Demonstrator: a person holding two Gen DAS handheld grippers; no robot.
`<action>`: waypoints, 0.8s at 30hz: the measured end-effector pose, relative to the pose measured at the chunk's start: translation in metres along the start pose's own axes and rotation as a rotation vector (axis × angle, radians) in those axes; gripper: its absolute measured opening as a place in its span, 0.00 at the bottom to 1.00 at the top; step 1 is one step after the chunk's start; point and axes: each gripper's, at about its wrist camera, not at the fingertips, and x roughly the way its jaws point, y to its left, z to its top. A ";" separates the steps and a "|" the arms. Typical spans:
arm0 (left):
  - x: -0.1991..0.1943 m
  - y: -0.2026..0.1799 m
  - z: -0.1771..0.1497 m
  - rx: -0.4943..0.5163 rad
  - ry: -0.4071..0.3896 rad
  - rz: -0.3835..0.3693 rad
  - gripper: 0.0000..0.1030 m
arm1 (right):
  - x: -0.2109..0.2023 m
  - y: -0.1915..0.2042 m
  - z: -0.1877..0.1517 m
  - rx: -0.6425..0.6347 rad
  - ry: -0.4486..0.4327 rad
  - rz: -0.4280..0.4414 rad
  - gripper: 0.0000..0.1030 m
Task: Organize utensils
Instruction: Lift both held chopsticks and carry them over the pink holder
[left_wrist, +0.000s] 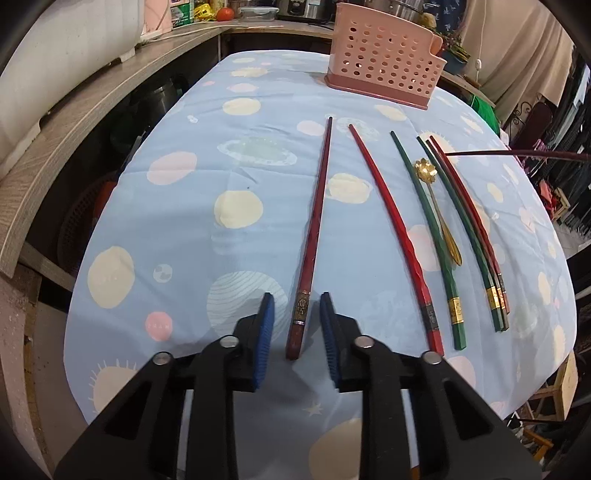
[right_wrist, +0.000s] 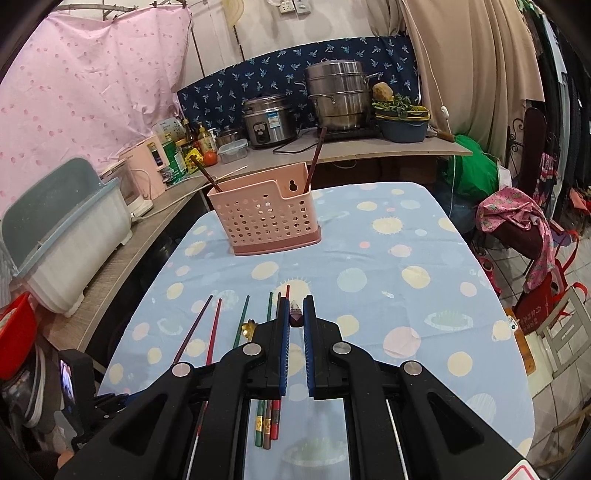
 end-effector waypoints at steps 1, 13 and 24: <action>0.000 -0.001 0.001 0.005 0.005 -0.008 0.08 | 0.000 0.000 0.000 0.000 0.001 0.000 0.07; -0.047 -0.010 0.029 -0.006 -0.063 -0.055 0.07 | -0.003 0.006 0.014 -0.020 -0.035 0.000 0.07; -0.110 -0.028 0.136 0.029 -0.254 -0.043 0.07 | 0.009 0.013 0.064 -0.031 -0.089 0.035 0.07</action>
